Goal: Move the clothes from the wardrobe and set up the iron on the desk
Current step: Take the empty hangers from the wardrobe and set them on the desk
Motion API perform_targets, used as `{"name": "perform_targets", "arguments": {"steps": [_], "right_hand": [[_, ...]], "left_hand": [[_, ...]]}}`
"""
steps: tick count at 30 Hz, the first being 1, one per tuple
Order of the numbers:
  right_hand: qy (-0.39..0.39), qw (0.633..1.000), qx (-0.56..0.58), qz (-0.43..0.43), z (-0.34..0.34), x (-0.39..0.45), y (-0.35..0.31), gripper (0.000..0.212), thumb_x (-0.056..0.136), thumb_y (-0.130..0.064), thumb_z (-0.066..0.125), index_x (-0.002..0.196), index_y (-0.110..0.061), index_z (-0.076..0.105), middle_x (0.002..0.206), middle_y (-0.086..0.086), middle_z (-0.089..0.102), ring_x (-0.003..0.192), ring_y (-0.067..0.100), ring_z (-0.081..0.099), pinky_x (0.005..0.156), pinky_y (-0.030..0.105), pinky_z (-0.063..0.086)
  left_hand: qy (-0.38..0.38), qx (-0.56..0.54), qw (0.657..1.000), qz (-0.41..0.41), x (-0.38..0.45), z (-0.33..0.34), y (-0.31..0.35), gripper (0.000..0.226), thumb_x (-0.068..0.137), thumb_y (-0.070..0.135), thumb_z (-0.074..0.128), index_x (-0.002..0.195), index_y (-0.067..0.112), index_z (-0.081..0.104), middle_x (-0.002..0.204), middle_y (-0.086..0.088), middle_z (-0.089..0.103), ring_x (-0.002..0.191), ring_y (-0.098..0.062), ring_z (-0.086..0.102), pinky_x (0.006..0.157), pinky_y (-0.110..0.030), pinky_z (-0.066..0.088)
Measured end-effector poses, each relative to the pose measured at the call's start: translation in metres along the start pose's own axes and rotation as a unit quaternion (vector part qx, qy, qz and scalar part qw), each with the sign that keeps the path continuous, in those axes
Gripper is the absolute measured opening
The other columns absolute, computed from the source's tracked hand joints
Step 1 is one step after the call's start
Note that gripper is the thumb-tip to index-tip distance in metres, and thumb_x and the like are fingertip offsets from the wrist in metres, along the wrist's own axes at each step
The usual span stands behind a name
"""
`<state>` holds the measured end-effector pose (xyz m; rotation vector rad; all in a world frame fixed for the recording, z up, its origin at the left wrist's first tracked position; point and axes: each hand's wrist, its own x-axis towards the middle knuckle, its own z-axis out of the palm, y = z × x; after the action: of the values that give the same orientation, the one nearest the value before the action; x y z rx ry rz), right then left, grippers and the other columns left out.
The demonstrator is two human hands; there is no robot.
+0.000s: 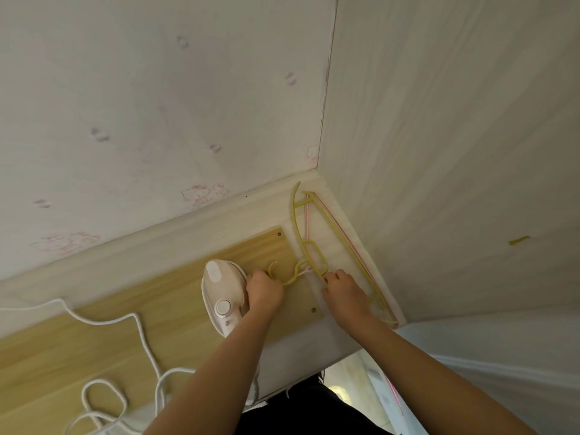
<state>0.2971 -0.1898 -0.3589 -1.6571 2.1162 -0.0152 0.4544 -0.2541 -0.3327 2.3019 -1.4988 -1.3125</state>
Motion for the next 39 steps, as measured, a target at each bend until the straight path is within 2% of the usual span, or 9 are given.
{"name": "perform_targets", "arguments": {"steps": [4,7,13,16,18,23,29,35,39], "right_hand": [[0.002,1.000,-0.012,0.005,-0.003,-0.004,-0.001,0.025,0.095,-0.016,0.041,0.118,-0.010,0.050,0.115,0.007,0.055,0.103,0.024,0.052,0.070,0.032,0.041],[0.009,1.000,-0.021,0.003,-0.009,-0.006,-0.002,0.025,0.094,-0.010,0.039,0.117,-0.009,0.049,0.113,0.008,0.057,0.103,0.026,0.054,0.068,0.032,0.039],[0.017,0.998,-0.054,-0.017,-0.021,-0.018,-0.003,0.024,0.094,-0.011,0.037,0.115,-0.007,0.048,0.113,0.010,0.057,0.103,0.029,0.054,0.064,0.032,0.031],[0.020,0.997,-0.068,-0.026,-0.027,-0.025,-0.001,0.025,0.093,-0.011,0.038,0.116,-0.006,0.047,0.114,0.011,0.056,0.106,0.030,0.053,0.067,0.034,0.037],[0.019,0.997,-0.070,-0.028,-0.028,-0.030,0.002,0.026,0.091,-0.011,0.040,0.116,-0.005,0.046,0.115,0.012,0.056,0.107,0.030,0.052,0.073,0.036,0.043],[0.042,0.996,-0.074,-0.033,-0.031,-0.051,0.008,0.030,0.090,-0.011,0.042,0.118,-0.003,0.047,0.116,0.014,0.057,0.110,0.032,0.052,0.080,0.037,0.045],[0.059,0.995,-0.079,-0.026,-0.026,-0.099,0.011,0.047,0.092,-0.014,0.041,0.137,-0.003,0.035,0.127,0.014,0.052,0.120,0.030,0.045,0.091,0.036,0.041],[0.139,0.988,-0.055,-0.026,-0.030,-0.174,0.018,0.048,0.094,-0.018,0.046,0.137,-0.001,0.037,0.130,0.015,0.051,0.123,0.032,0.044,0.098,0.037,0.039],[0.205,0.977,-0.055,-0.024,-0.039,-0.231,0.023,0.042,0.090,-0.016,0.055,0.127,0.001,0.049,0.119,0.017,0.058,0.114,0.035,0.051,0.091,0.040,0.044]], "left_hand": [[0.000,0.011,1.000,0.026,-0.007,0.005,0.000,0.033,0.089,0.011,0.048,0.120,0.001,0.052,0.125,-0.019,0.050,0.106,-0.034,0.052,0.093,-0.040,0.045],[-0.006,0.020,0.999,0.039,-0.015,0.009,0.000,0.039,0.090,0.009,0.047,0.127,-0.001,0.045,0.129,-0.021,0.044,0.115,-0.036,0.046,0.096,-0.038,0.037],[0.013,0.029,0.996,0.081,-0.033,0.020,-0.005,0.052,0.091,0.006,0.047,0.139,-0.005,0.030,0.136,-0.023,0.038,0.123,-0.036,0.042,0.101,-0.039,0.034],[0.012,0.041,0.994,0.099,-0.046,0.023,-0.007,0.058,0.090,0.007,0.049,0.142,-0.005,0.026,0.142,-0.022,0.034,0.129,-0.036,0.037,0.107,-0.040,0.032],[0.018,0.054,0.992,0.114,-0.054,0.023,-0.010,0.056,0.089,0.008,0.049,0.140,-0.004,0.028,0.142,-0.022,0.034,0.130,-0.037,0.035,0.109,-0.043,0.031],[0.046,0.101,0.978,0.175,-0.075,0.018,-0.016,0.052,0.088,0.007,0.046,0.137,-0.003,0.032,0.142,-0.019,0.036,0.130,-0.034,0.032,0.108,-0.041,0.031],[0.059,0.132,0.954,0.263,-0.110,0.017,-0.035,0.049,0.093,0.009,0.043,0.140,0.007,0.035,0.141,-0.012,0.040,0.130,-0.029,0.033,0.106,-0.038,0.034],[0.094,0.121,0.914,0.376,-0.163,0.027,-0.063,0.041,0.092,0.005,0.045,0.132,0.007,0.049,0.129,-0.011,0.055,0.122,-0.026,0.046,0.096,-0.035,0.044],[0.113,0.095,0.881,0.449,-0.205,0.038,-0.081,0.035,0.091,0.002,0.049,0.125,0.005,0.057,0.119,-0.011,0.062,0.115,-0.026,0.053,0.091,-0.034,0.047]]}}
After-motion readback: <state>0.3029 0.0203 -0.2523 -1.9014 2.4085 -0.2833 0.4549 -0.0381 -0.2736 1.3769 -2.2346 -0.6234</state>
